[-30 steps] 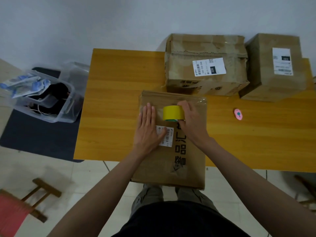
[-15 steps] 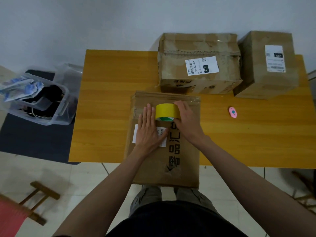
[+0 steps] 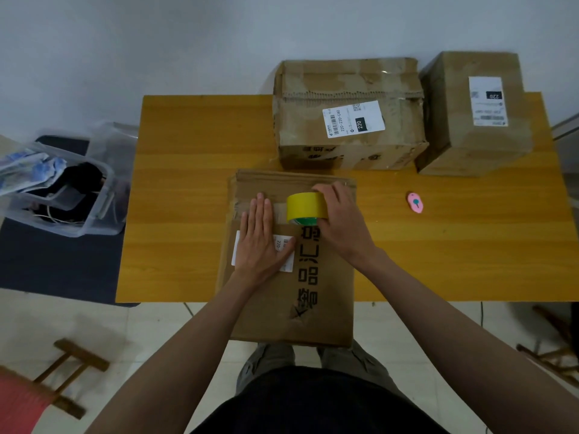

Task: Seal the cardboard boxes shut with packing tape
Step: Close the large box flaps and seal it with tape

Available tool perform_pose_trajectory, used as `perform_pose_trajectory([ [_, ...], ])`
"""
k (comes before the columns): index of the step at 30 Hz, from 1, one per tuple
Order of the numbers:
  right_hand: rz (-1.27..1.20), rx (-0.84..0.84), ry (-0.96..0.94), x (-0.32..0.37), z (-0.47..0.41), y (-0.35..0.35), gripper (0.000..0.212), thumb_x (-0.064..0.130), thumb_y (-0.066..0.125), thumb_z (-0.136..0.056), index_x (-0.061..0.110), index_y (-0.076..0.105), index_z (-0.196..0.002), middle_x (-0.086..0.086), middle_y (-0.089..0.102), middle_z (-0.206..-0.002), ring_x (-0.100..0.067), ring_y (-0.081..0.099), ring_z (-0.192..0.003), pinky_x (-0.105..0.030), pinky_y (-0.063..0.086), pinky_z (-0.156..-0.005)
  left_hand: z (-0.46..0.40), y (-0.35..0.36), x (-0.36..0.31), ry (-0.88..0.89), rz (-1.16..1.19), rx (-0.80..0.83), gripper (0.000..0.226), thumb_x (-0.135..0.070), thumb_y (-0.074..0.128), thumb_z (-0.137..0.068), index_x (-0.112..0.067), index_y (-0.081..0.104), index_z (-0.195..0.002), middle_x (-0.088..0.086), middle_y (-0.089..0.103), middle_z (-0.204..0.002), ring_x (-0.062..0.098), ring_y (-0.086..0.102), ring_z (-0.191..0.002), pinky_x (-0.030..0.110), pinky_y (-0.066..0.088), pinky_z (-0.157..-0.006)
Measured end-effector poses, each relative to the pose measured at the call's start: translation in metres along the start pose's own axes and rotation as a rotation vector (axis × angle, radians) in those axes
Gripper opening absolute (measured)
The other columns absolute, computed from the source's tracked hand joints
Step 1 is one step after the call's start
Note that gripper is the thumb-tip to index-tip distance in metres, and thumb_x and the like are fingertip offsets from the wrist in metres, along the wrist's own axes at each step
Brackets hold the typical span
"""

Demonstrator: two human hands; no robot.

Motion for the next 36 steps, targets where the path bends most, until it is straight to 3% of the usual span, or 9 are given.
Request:
perform_pose_trajectory([
  [6, 0.140, 0.016, -0.047, 0.002, 0.003, 0.001, 0.040, 0.018, 0.050, -0.089, 0.013, 0.054, -0.129, -0.008, 0.054, -0.118, -0.028, 0.049, -0.105, -0.044, 0.044, -0.082, 0.000, 0.002, -0.002, 0.002, -0.021, 0.012, 0.102, -0.076, 0.026, -0.095, -0.005, -0.007, -0.161, 0.011, -0.014, -0.169, 0.024, -0.013, -0.156, 0.044, 0.001, -0.128],
  [9, 0.174, 0.016, -0.096, 0.004, 0.003, -0.005, 0.052, 0.022, 0.038, -0.086, 0.016, 0.055, -0.134, -0.007, 0.055, -0.114, -0.027, 0.047, -0.103, -0.040, 0.038, -0.081, 0.000, 0.003, -0.004, 0.007, -0.034, 0.021, 0.102, -0.075, 0.028, -0.095, -0.006, -0.010, -0.160, 0.011, -0.016, -0.169, 0.024, -0.014, -0.156, 0.044, 0.002, -0.128],
  [12, 0.221, -0.025, -0.130, -0.007, 0.001, -0.021, 0.056, 0.011, 0.044, -0.082, 0.017, 0.058, -0.136, -0.007, 0.056, -0.107, -0.028, 0.049, -0.100, -0.038, 0.035, -0.078, 0.000, 0.003, -0.003, 0.007, -0.038, 0.021, 0.102, -0.074, 0.029, -0.096, -0.005, -0.011, -0.160, 0.011, -0.017, -0.169, 0.024, -0.014, -0.156, 0.044, 0.001, -0.128],
  [15, 0.279, -0.012, -0.128, -0.026, 0.014, -0.029, 0.069, -0.006, 0.061, -0.074, 0.017, 0.054, -0.139, -0.007, 0.057, -0.113, -0.028, 0.049, -0.105, -0.037, 0.034, -0.079, 0.000, 0.002, -0.004, 0.008, -0.036, 0.021, 0.101, -0.073, 0.029, -0.096, -0.005, -0.010, -0.160, 0.011, -0.016, -0.169, 0.024, -0.014, -0.156, 0.044, 0.003, -0.128],
  [17, 0.268, -0.028, -0.085, -0.033, 0.025, -0.029, 0.063, -0.002, 0.061, -0.076, 0.015, 0.054, -0.136, -0.008, 0.057, -0.119, -0.026, 0.046, -0.108, -0.037, 0.032, -0.081, -0.001, 0.003, -0.004, 0.005, -0.034, 0.019, 0.101, -0.073, 0.030, -0.096, -0.005, -0.010, -0.160, 0.011, -0.017, -0.169, 0.024, -0.014, -0.156, 0.044, 0.003, -0.128],
  [21, 0.180, -0.065, -0.032, -0.032, 0.028, -0.030, 0.045, 0.018, 0.042, -0.086, 0.013, 0.054, -0.129, -0.012, 0.057, -0.122, -0.029, 0.048, -0.113, -0.042, 0.036, -0.090, -0.001, 0.003, -0.006, 0.011, -0.048, 0.031, 0.102, -0.073, 0.030, -0.096, -0.006, -0.012, -0.160, 0.011, -0.017, -0.169, 0.024, -0.015, -0.156, 0.044, 0.002, -0.128],
  [26, 0.082, -0.096, -0.120, -0.026, 0.028, -0.038, 0.042, 0.009, 0.049, -0.087, 0.008, 0.058, -0.129, -0.014, 0.060, -0.120, -0.029, 0.051, -0.105, -0.038, 0.045, -0.081, -0.002, 0.005, -0.007, 0.015, -0.046, 0.037, 0.102, -0.074, 0.030, -0.096, -0.005, -0.012, -0.160, 0.011, -0.018, -0.168, 0.024, -0.015, -0.156, 0.043, 0.001, -0.128],
  [32, 0.090, -0.014, -0.187, -0.045, 0.033, -0.047, 0.067, -0.008, 0.072, -0.078, 0.013, 0.051, -0.139, -0.010, 0.058, -0.132, -0.027, 0.045, -0.106, -0.036, 0.047, -0.078, -0.002, 0.005, -0.008, 0.007, -0.070, 0.049, 0.102, -0.074, 0.026, -0.096, -0.005, -0.013, -0.159, 0.012, -0.019, -0.168, 0.024, -0.016, -0.156, 0.044, 0.002, -0.128],
  [36, 0.191, 0.041, -0.345, -0.038, 0.027, -0.049, 0.047, 0.001, 0.054, -0.089, 0.016, 0.062, -0.133, -0.013, 0.058, -0.114, -0.028, 0.045, -0.100, -0.029, 0.039, -0.079, -0.002, 0.006, -0.007, 0.002, -0.073, 0.054, 0.102, -0.075, 0.025, -0.095, -0.006, -0.014, -0.159, 0.011, -0.020, -0.168, 0.024, -0.017, -0.156, 0.044, 0.002, -0.128],
])
Point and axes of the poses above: each hand's wrist, its own z-axis away from the middle knuckle, its own y-axis out of the palm, x = y × z, the point moved 5 cm from there along -z, towards the middle knuckle
